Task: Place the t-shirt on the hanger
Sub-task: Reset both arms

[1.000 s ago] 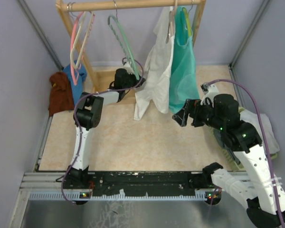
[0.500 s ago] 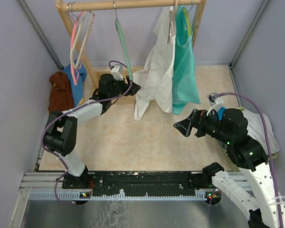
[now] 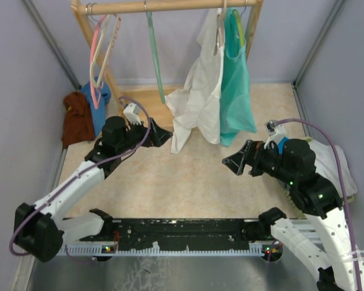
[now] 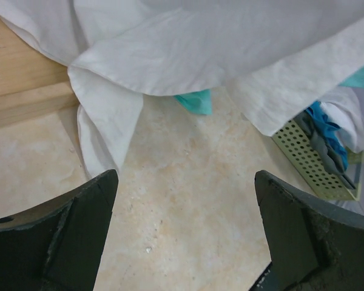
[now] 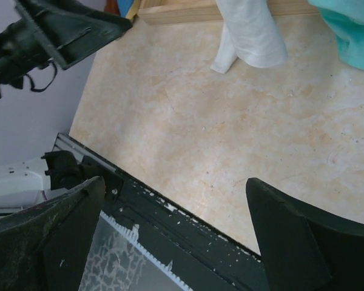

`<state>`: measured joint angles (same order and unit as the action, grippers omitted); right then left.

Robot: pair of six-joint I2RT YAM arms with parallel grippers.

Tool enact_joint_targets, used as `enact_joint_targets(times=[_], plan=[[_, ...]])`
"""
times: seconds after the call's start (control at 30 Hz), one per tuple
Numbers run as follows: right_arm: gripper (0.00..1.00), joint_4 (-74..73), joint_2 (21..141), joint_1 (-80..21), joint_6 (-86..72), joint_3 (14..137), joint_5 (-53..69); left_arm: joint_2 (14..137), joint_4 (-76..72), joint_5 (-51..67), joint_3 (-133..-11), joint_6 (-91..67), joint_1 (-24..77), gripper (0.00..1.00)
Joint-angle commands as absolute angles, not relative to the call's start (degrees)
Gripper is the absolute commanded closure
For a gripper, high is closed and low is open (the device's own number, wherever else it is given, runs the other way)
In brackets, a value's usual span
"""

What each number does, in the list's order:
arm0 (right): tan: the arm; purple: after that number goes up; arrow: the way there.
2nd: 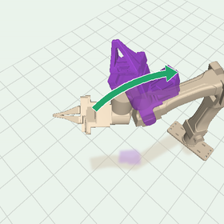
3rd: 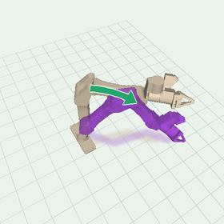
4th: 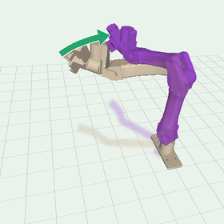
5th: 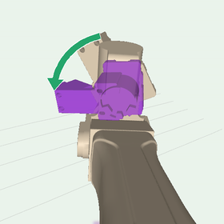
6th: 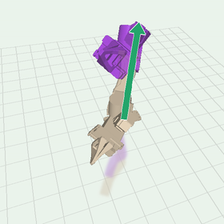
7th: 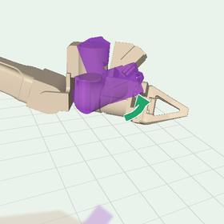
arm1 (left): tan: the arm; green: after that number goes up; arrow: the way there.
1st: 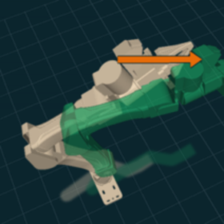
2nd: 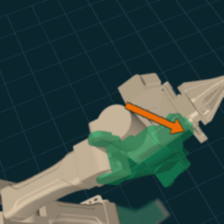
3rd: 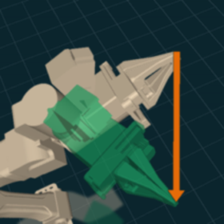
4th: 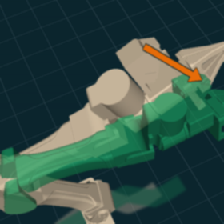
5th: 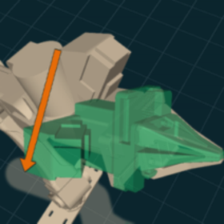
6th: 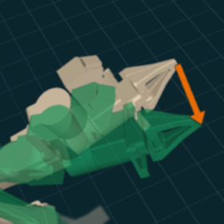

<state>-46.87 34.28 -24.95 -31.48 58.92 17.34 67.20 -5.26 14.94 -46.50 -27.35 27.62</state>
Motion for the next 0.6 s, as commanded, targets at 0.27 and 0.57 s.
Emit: enact_joint_targets(times=[0.27,0.57], plan=[[0.01,-45.8,38.69,-24.87,-32.09,59.12,4.99,46.12,13.17,15.05,-43.22,-31.22,28.3,0.01],[0.01,-41.9,39.34,-24.92,-31.89,58.88,5.67,41.9,18.5,13.26,-47.04,-30.18,28.35,0.0]])
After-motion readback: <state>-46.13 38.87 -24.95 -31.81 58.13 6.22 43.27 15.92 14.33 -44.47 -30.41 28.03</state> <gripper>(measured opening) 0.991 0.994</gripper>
